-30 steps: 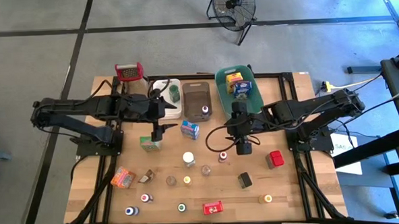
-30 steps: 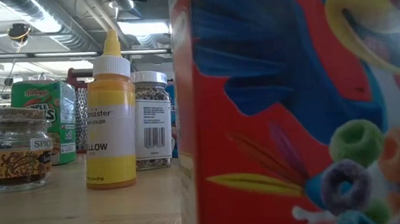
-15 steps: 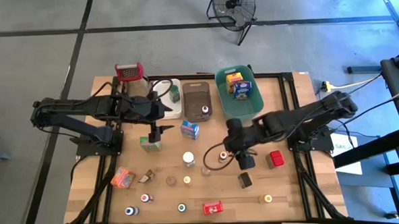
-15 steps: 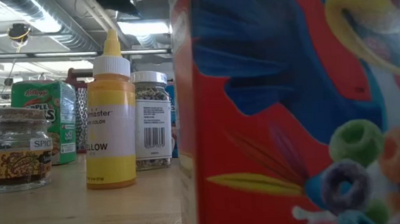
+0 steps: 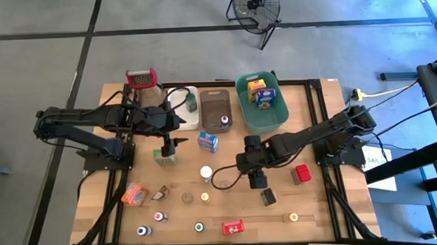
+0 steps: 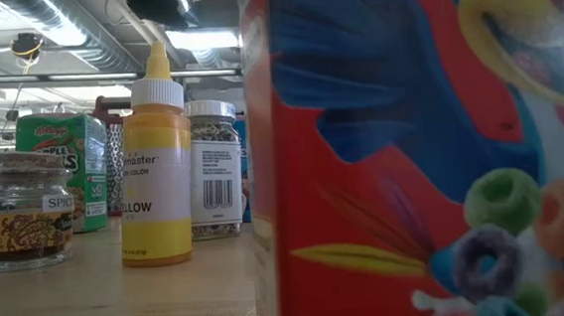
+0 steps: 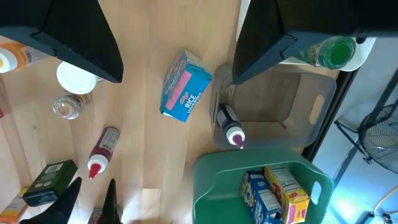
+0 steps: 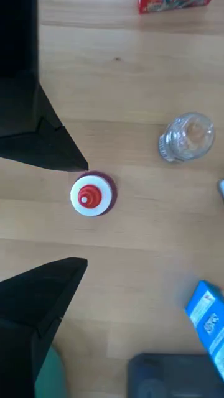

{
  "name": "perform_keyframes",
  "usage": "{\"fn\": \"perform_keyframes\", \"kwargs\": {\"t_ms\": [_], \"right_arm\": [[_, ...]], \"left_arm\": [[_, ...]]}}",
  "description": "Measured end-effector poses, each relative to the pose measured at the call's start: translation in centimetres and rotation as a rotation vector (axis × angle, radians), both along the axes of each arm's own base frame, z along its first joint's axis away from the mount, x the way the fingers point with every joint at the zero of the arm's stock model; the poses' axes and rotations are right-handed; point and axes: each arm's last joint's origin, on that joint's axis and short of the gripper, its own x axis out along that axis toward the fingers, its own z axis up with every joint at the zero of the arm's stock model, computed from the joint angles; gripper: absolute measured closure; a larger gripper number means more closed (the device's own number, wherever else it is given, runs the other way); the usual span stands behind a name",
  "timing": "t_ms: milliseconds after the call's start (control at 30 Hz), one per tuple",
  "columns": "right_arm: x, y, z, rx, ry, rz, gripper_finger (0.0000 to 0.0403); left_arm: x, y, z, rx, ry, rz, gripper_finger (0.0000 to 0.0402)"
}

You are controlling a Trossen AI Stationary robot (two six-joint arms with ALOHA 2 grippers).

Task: Pick & Place Kitchen Items
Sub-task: Put the red food coloring bottle into the middle black transparent bin

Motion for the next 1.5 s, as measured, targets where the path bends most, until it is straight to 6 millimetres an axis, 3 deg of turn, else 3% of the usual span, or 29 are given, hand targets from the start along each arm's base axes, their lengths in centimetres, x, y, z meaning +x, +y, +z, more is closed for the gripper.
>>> {"fn": "perform_keyframes", "kwargs": {"t_ms": [200, 500, 667, 1100, 1500], "right_arm": [[0.4, -0.4, -0.6, 0.080, 0.013, 0.004, 0.0162], [0.1, -1.5, -3.5, 0.095, 0.025, -0.004, 0.0162], [0.5, -1.5, -4.2, 0.153, -0.026, 0.065, 0.0162], [0.4, -2.8, -5.6, 0.206, -0.034, 0.055, 0.0163], [0.5, -2.9, -5.6, 0.203, -0.038, 0.080, 0.0228]], "left_arm": [[0.0, 0.0, 0.0, 0.000, 0.001, 0.000, 0.0103], [0.0, 0.0, 0.0, 0.000, 0.005, 0.001, 0.0103], [0.0, 0.0, 0.0, 0.000, 0.004, 0.000, 0.0103], [0.0, 0.0, 0.0, 0.000, 0.004, 0.000, 0.0103], [0.0, 0.0, 0.0, 0.000, 0.004, 0.001, 0.0103]]}}
